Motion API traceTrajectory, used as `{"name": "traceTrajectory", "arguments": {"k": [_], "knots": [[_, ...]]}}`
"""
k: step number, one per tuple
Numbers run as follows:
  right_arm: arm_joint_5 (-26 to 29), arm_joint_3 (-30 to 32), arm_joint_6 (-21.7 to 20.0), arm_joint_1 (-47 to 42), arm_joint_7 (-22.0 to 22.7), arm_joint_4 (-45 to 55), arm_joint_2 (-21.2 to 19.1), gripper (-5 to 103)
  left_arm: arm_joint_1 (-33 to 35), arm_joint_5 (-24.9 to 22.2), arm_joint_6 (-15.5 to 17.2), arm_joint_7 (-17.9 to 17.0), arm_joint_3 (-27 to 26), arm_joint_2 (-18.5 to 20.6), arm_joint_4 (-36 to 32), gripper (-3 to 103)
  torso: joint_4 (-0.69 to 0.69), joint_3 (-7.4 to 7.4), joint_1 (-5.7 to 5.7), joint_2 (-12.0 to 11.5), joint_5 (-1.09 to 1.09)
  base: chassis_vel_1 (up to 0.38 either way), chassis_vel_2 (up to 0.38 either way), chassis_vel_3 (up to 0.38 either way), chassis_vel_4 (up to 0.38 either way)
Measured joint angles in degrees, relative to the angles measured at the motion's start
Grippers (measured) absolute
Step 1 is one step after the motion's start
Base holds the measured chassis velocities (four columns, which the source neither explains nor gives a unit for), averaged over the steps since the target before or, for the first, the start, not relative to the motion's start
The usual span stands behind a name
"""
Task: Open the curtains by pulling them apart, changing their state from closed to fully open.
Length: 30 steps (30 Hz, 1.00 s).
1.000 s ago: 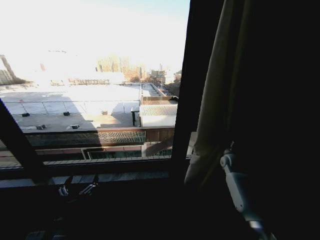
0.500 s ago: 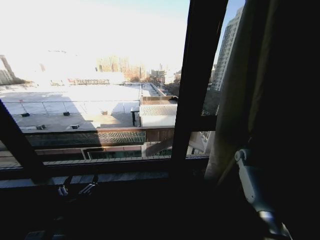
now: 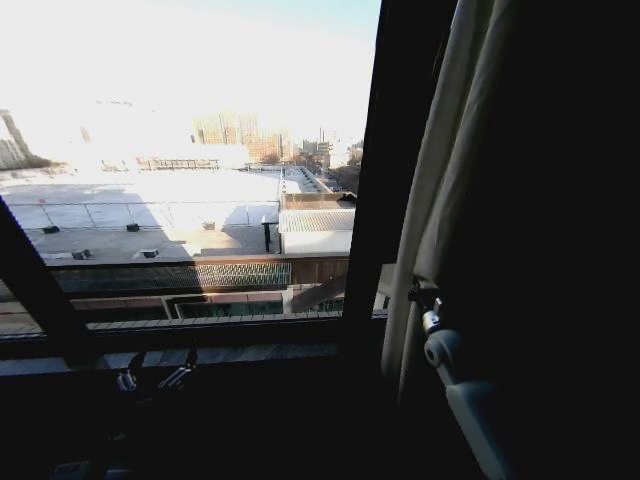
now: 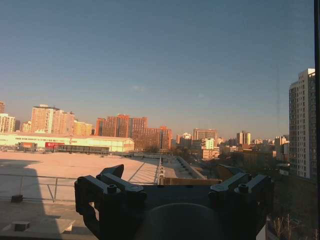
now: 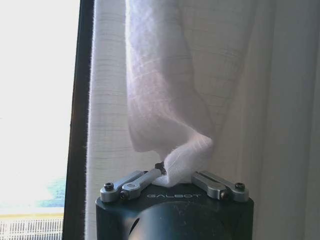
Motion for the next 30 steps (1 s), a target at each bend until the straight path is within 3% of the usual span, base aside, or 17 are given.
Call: {"name": "traceTrajectory", "arguments": {"k": [16, 30], "knots": [[-0.3, 0.6, -0.3, 0.0, 0.0, -0.2, -0.6, 0, -0.2, -0.1, -0.5, 0.3, 0.2, 0.0, 0.5, 100, 0.01, 0.0, 0.0, 0.0, 0.0, -0.034, -0.029, 0.03, 0.037], [-0.3, 0.4, 0.1, 0.2, 0.0, -0.1, -0.6, 0, -0.1, 0.0, -0.8, 0.4, 0.2, 0.0, 0.5, 100, 0.0, 0.01, 0.0, 0.0, 0.02, -0.24, -0.237, 0.242, 0.244]]}}
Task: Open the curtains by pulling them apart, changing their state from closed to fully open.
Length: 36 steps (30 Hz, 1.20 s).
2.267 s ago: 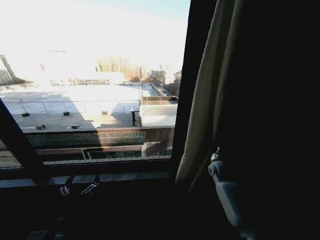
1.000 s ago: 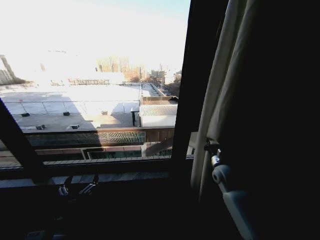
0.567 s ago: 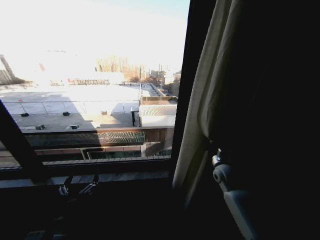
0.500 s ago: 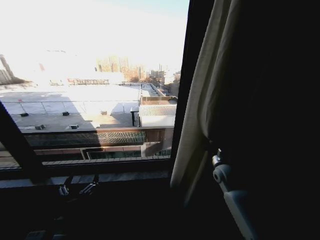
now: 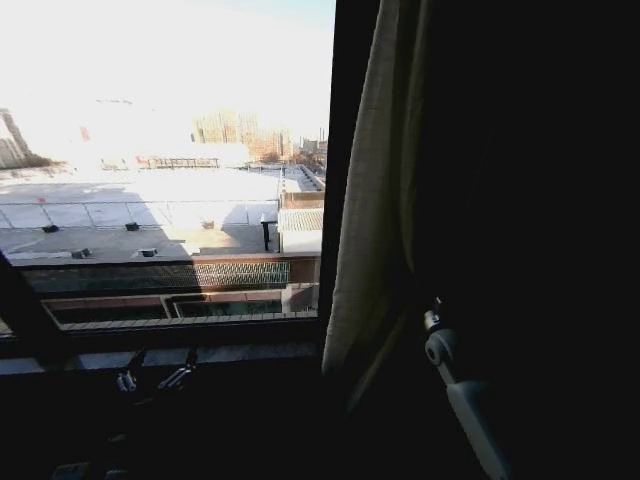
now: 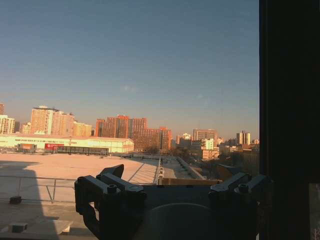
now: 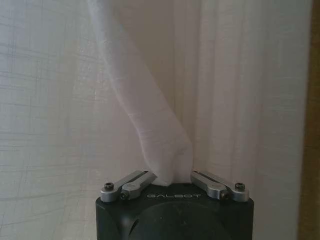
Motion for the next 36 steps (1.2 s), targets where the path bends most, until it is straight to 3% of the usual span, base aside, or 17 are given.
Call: {"name": "traceTrajectory", "arguments": {"k": [8, 14, 26, 32, 35, 36], "knots": [[0.2, -0.5, 1.0, -0.5, -0.6, 0.2, 0.5, 0, -0.1, 0.1, 0.0, 0.1, 0.2, 0.0, 0.0, 100, -0.01, 0.0, 0.01, 0.0, 0.02, -0.179, -0.19, 0.175, 0.158], [0.7, 1.2, 1.1, 0.4, 2.9, -2.4, 0.9, 0, -0.2, 0.2, 0.0, 0.1, 0.2, 0.0, -0.2, 100, 0.03, -0.01, 0.0, 0.0, -0.08, 0.0, -0.003, 0.012, 0.006], [1.6, 7.4, -1.4, 5.2, 17.6, -11.1, 0.9, 0, 0.1, 0.0, -0.8, 0.0, 0.4, 0.0, 0.2, 100, 0.0, -0.01, 0.0, 0.0, -0.01, 0.015, 0.019, -0.009, -0.009], [1.8, 8.2, -1.5, 5.4, 18.0, -11.8, 0.5, 0, 0.2, -0.1, -1.1, 0.0, 0.5, 0.0, 0.4, 100, -0.01, 0.0, 0.0, 0.0, -0.02, 0.0, 0.0, 0.0, 0.0], [4.2, 7.7, -1.7, 3.5, 15.8, -8.0, 0.2, 0, 0.2, -0.1, -1.2, 0.0, 0.7, 0.0, 0.4, 100, -0.02, 0.0, 0.0, 0.0, 0.0, 0.0, 0.0, 0.0, 0.0], [4.4, 7.4, -1.7, 2.9, 15.2, -6.5, 0.2, 5, 0.1, -0.2, -1.2, 0.0, 0.7, 0.0, 0.4, 100, -0.01, 0.0, 0.0, 0.0, 0.01, 0.0, 0.0, 0.0, 0.0]]}}
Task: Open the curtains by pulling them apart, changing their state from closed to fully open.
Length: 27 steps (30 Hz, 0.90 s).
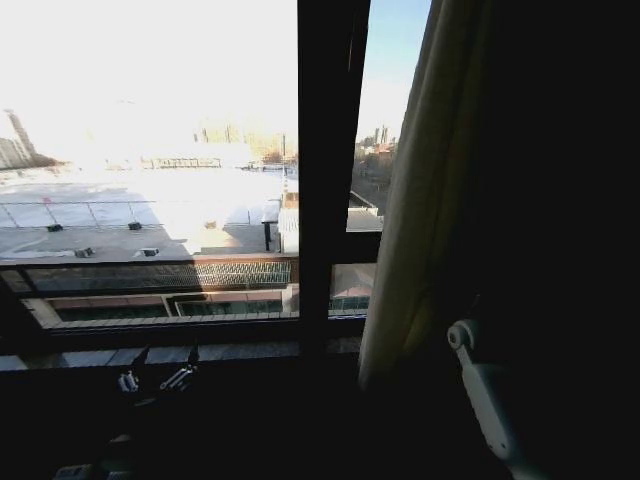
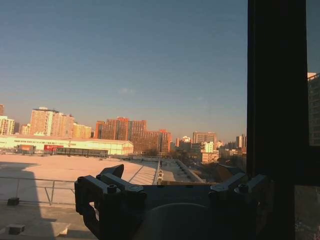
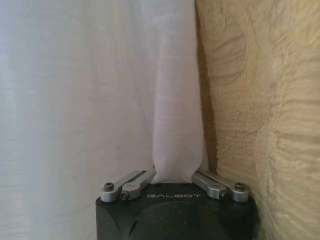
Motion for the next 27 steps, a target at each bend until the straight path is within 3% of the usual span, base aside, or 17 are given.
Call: {"name": "traceTrajectory", "arguments": {"k": [6, 9, 11, 12, 18, 19, 22, 27], "knots": [[0.7, -2.1, -0.9, -4.1, -3.4, 7.7, -0.2, 21, 0.0, -0.3, 0.0, 0.0, -0.3, 0.0, -0.1, 100, 0.01, 0.0, 0.0, 0.0, -0.03, 0.0, 0.0, 0.0, 0.0], [0.7, -4.2, -2.2, -9.0, -6.4, 14.7, -0.4, 37, 0.0, -0.5, -0.1, -0.1, -0.4, 0.0, -0.1, 100, 0.0, -0.01, 0.0, 0.0, -0.04, 0.0, 0.0, 0.0, 0.0], [0.7, -4.6, -2.3, -10.0, -6.9, 15.8, -0.4, 37, -0.1, -0.5, -0.2, -0.1, -0.4, 0.0, -0.1, 100, 0.01, -0.01, 0.0, 0.0, -0.04, 0.0, 0.0, 0.0, 0.0], [0.4, -5.2, -2.5, -11.7, -7.7, 17.5, -0.3, 43, 0.0, -0.6, -0.4, -0.2, -0.4, 0.0, 0.0, 100, 0.0, -0.01, -0.01, 0.0, -0.03, 0.0, 0.0, 0.0, 0.0], [0.0, -8.7, -2.6, -17.7, -8.8, 24.2, 0.2, 70, 0.2, -0.8, -0.7, -0.3, -0.4, 0.0, 0.1, 100, 0.0, 0.0, 0.0, 0.0, -0.03, 0.0, 0.0, 0.0, 0.0], [0.0, -8.7, -2.6, -17.7, -8.8, 24.2, 0.2, 70, 0.2, -0.8, -0.7, -0.3, -0.4, 0.0, 0.1, 100, 0.0, 0.0, 0.0, 0.0, -0.03, 0.0, 0.0, 0.0, 0.0], [-1.3, -12.2, -2.6, -19.4, -9.3, 26.6, 0.8, 86, 0.2, -0.8, -0.7, -0.3, -0.5, 0.0, 0.2, 100, 0.0, -0.01, -0.01, 0.0, -0.03, 0.0, 0.0, 0.0, 0.0], [-2.4, -15.7, -2.0, -17.2, -9.4, 26.1, 1.1, 96, 0.1, -0.8, -0.7, -0.3, -0.5, 0.0, 0.2, 100, 0.02, -0.01, 0.0, 0.0, -0.04, 0.0, 0.0, 0.0, 0.0]]}}
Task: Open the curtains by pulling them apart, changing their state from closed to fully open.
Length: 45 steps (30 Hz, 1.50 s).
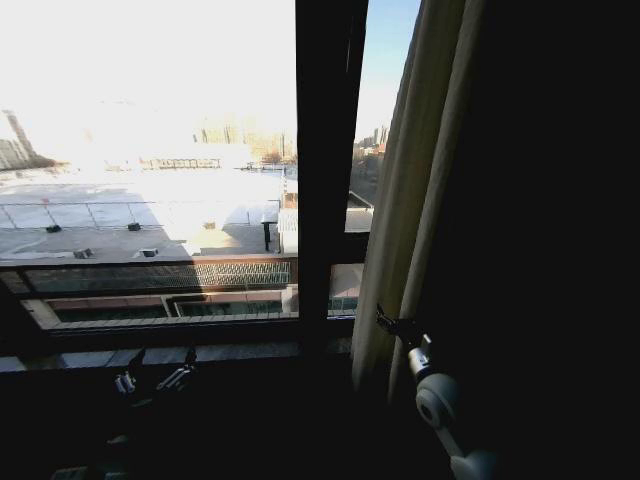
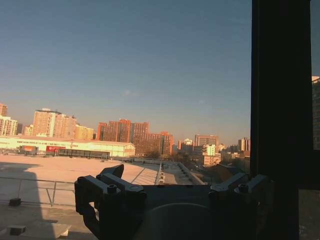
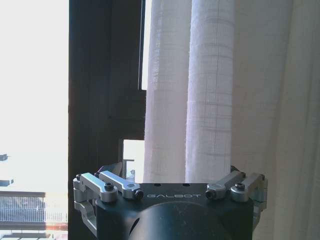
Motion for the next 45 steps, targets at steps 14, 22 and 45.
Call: {"name": "traceTrajectory", "arguments": {"k": [14, 22, 45], "knots": [[-2.6, -3.8, 3.0, 11.4, -1.7, -9.8, 0.9, 100, -0.3, 1.4, 1.6, 0.1, -0.2, 0.0, 0.2, 100, -0.01, 0.01, 0.0, 0.0, 0.02, 0.0, 0.0, 0.0, 0.0], [-2.9, -4.8, 3.9, 22.4, -1.9, -22.5, 4.5, 94, -0.1, 2.1, 2.2, 0.5, -0.7, 0.0, 0.3, 100, 0.0, 0.01, 0.01, 0.0, 0.01, 0.0, 0.0, 0.0, 0.0], [-5.1, -4.0, 5.5, 26.6, -2.0, -28.6, 6.2, 14, -0.6, 2.1, 2.7, 0.5, -0.5, 0.0, 0.3, 100, -0.02, 0.01, 0.01, 0.0, 0.01, 0.0, 0.0, 0.0, 0.0]]}}
